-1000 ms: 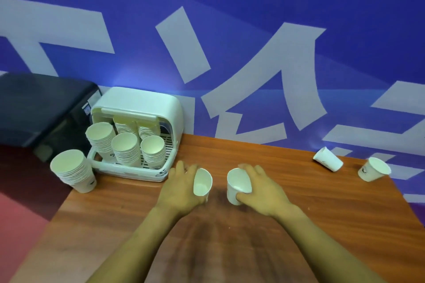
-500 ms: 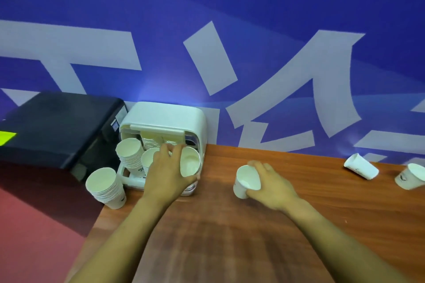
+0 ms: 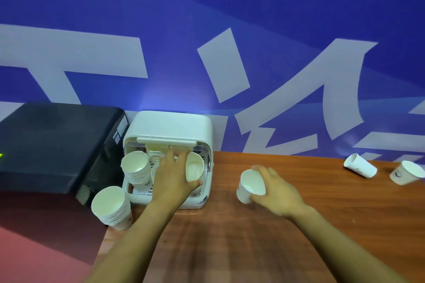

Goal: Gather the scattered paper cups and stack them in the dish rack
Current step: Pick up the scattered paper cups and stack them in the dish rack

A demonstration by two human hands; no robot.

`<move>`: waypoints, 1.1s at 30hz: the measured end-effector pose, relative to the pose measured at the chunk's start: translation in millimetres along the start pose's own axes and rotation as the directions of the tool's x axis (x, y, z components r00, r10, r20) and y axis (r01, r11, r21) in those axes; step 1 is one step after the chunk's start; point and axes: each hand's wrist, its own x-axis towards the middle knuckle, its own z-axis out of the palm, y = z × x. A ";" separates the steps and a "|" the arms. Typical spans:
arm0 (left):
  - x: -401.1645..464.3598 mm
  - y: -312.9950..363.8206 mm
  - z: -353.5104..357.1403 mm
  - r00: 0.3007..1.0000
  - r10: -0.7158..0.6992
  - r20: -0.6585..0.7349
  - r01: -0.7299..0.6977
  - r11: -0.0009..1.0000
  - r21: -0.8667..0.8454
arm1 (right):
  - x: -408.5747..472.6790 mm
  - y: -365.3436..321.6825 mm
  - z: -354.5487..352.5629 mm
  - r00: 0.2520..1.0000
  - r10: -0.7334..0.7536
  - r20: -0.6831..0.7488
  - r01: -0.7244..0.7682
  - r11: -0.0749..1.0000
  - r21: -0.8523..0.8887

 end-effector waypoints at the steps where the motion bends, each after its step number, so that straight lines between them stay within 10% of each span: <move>1: 1.3 -2.5 4.6 0.999 0.001 0.033 -0.001 1.000 0.024 | -0.3 -0.4 0.7 1.000 0.011 0.000 -0.011 1.000 -0.002; 9: 3.5 -16.7 24.0 0.949 -0.025 0.313 -0.032 0.984 0.174 | -7.2 1.4 13.1 0.997 0.070 0.016 -0.070 0.998 -0.009; 23: -2.8 -53.1 -16.4 0.992 0.010 0.123 -0.021 0.996 0.085 | 22.7 -101.5 33.0 0.935 -0.158 -0.318 0.231 0.951 0.206; 33: -3.6 -70.0 -24.4 0.987 -0.004 0.160 -0.009 0.997 0.078 | 43.1 -117.1 78.7 0.982 -0.045 -0.182 0.073 0.986 0.147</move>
